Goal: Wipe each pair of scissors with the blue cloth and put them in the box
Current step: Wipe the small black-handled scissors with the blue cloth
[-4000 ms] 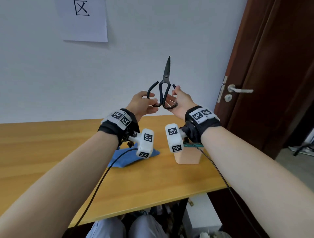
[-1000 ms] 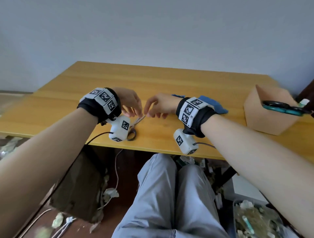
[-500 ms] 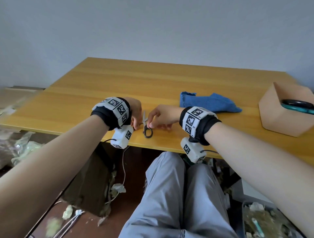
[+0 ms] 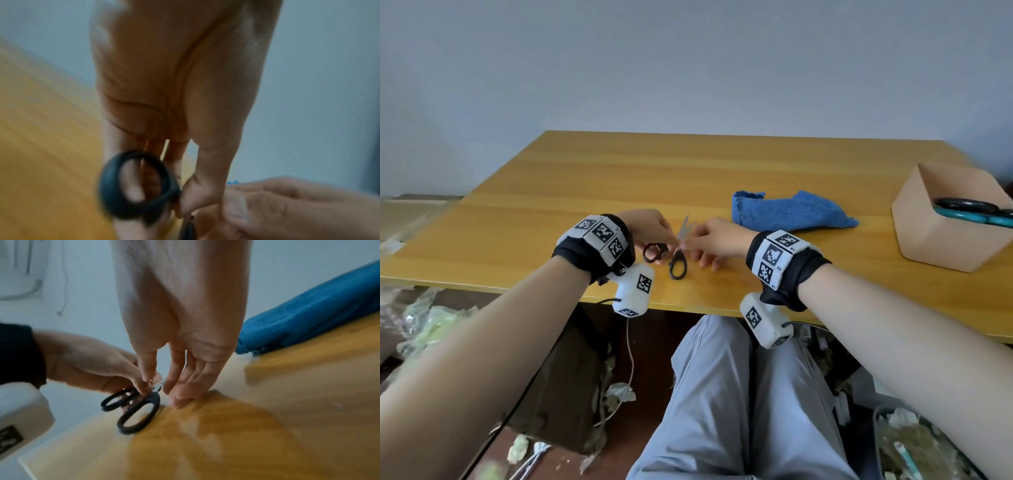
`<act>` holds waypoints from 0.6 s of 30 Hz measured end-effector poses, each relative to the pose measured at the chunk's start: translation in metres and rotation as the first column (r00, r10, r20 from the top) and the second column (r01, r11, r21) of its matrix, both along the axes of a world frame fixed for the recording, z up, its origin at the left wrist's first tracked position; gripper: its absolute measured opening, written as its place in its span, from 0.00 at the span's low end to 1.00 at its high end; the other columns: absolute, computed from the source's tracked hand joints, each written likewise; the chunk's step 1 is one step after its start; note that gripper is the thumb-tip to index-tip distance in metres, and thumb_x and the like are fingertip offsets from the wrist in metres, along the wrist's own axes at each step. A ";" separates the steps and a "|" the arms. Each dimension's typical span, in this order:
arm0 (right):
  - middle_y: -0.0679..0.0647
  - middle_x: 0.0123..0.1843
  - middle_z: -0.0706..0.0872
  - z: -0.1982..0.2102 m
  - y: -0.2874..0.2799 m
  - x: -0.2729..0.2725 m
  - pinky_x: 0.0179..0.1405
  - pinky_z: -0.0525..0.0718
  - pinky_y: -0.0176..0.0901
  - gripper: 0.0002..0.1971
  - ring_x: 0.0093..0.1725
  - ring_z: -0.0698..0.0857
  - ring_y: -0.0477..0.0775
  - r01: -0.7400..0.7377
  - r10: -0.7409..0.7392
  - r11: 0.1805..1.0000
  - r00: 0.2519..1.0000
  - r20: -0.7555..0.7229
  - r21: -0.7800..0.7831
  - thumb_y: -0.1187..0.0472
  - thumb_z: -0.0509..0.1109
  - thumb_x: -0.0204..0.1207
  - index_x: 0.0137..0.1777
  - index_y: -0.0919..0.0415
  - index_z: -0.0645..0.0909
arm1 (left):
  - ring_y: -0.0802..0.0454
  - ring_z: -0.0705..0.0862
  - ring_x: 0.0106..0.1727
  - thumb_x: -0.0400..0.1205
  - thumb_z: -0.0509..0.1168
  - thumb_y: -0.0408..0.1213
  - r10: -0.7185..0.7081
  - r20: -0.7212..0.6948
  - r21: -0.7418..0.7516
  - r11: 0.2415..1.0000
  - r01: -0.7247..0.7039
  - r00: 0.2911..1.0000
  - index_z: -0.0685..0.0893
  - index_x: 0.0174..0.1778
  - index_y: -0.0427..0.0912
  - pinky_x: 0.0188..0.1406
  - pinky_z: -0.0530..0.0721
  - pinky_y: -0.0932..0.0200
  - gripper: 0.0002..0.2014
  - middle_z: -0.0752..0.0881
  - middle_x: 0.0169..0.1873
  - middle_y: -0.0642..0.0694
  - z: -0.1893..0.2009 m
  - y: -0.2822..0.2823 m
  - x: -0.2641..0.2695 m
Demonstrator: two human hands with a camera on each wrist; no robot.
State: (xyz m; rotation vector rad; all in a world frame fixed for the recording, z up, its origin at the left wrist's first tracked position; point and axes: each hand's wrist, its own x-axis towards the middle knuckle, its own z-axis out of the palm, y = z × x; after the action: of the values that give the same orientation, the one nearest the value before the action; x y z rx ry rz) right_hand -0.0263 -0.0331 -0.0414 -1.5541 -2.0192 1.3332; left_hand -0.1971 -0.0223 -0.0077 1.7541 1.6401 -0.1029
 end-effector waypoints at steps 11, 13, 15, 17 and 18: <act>0.58 0.36 0.87 0.020 -0.001 0.045 0.27 0.82 0.37 0.07 0.27 0.82 0.48 0.393 -0.310 0.911 0.851 -0.423 0.123 0.64 0.72 0.81 0.55 0.67 0.81 | 0.53 0.79 0.29 0.89 0.61 0.33 0.099 0.671 -0.041 0.994 -0.097 0.735 0.78 0.47 0.39 0.27 0.76 0.64 0.05 0.84 0.36 0.44 0.005 0.009 0.046; 0.59 0.36 0.85 0.022 0.000 0.057 0.26 0.80 0.36 0.06 0.27 0.79 0.48 0.424 -0.324 0.892 0.843 -0.430 0.157 0.66 0.71 0.82 0.55 0.69 0.84 | 0.55 0.76 0.27 0.90 0.61 0.37 0.108 0.715 -0.030 0.992 -0.124 0.691 0.81 0.51 0.38 0.27 0.74 0.63 0.07 0.81 0.33 0.47 -0.001 0.012 0.057; 0.58 0.37 0.85 0.023 0.001 0.069 0.29 0.80 0.37 0.07 0.30 0.79 0.48 0.436 -0.333 0.881 0.846 -0.416 0.182 0.66 0.68 0.83 0.55 0.67 0.87 | 0.56 0.73 0.25 0.90 0.62 0.39 0.130 0.735 -0.033 0.987 -0.157 0.666 0.81 0.49 0.39 0.26 0.71 0.63 0.08 0.77 0.30 0.49 -0.006 0.015 0.066; 0.53 0.43 0.89 0.024 0.002 0.082 0.38 0.84 0.40 0.09 0.39 0.84 0.49 0.458 -0.355 0.858 0.856 -0.376 0.231 0.64 0.66 0.85 0.53 0.63 0.89 | 0.56 0.72 0.25 0.89 0.64 0.40 0.138 0.738 -0.038 0.986 -0.164 0.660 0.80 0.46 0.40 0.26 0.70 0.62 0.09 0.75 0.30 0.50 -0.010 0.017 0.074; 0.51 0.47 0.91 0.023 0.006 0.090 0.45 0.85 0.41 0.10 0.46 0.86 0.49 0.492 -0.392 0.826 0.852 -0.347 0.275 0.63 0.65 0.85 0.53 0.61 0.90 | 0.56 0.73 0.25 0.89 0.64 0.40 0.139 0.739 -0.037 0.985 -0.166 0.659 0.79 0.46 0.40 0.26 0.70 0.62 0.09 0.76 0.30 0.50 -0.010 0.018 0.078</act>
State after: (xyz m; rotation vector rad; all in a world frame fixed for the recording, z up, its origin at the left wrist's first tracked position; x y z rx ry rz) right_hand 0.0640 -0.0272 -0.0188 -1.4527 -1.4922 0.8815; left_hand -0.1190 -0.0047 -0.0182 1.3778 1.1499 0.6545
